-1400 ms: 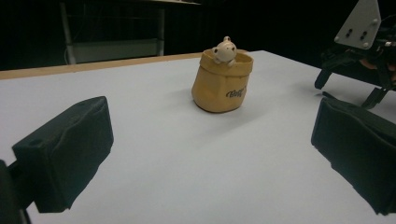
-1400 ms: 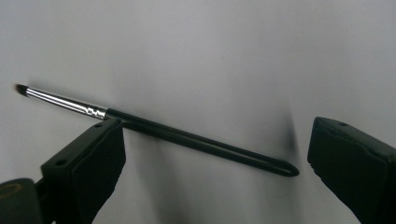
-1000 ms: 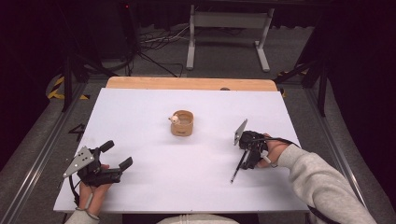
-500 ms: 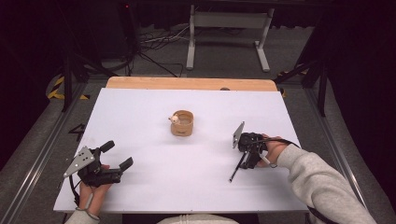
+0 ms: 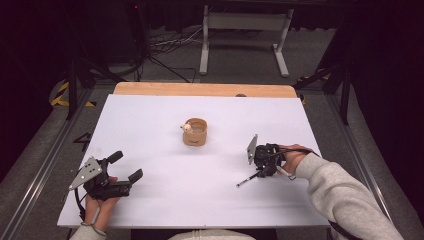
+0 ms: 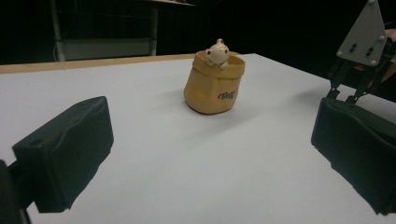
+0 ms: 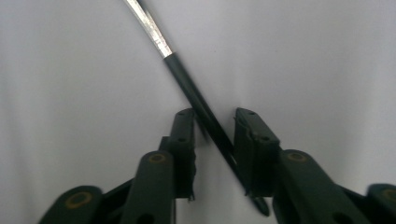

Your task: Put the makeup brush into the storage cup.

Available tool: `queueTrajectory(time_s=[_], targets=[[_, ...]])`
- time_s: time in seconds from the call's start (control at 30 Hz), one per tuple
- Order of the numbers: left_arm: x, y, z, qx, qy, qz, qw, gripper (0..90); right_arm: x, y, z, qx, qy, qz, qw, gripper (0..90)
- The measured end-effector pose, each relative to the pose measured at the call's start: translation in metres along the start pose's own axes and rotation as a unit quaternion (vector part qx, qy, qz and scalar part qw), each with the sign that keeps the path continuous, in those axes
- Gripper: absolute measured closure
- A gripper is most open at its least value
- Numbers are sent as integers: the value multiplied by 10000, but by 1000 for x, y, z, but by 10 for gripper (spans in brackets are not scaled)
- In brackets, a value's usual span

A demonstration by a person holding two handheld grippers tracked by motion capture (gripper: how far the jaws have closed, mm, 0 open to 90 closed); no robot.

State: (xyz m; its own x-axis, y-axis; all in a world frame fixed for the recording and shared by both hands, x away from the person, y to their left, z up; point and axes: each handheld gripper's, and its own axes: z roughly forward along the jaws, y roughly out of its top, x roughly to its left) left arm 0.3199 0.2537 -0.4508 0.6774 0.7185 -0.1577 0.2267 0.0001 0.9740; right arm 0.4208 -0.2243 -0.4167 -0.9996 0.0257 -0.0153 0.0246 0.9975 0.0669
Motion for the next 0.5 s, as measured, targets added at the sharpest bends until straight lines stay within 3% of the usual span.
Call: queueTrajectory(time_s=[0.1,0.37,0.5], targets=[[0,0,0,22,-8,25,10000,0,0,0,0,44,19,-78,10000,832],[0,0,0,33,6,26,10000,1,3,-1,-2,31,-144,-164,9998,836],[0,0,0,33,-3,-2,10000,1,3,-4,-7,-136,-226,-133,9996,837]])
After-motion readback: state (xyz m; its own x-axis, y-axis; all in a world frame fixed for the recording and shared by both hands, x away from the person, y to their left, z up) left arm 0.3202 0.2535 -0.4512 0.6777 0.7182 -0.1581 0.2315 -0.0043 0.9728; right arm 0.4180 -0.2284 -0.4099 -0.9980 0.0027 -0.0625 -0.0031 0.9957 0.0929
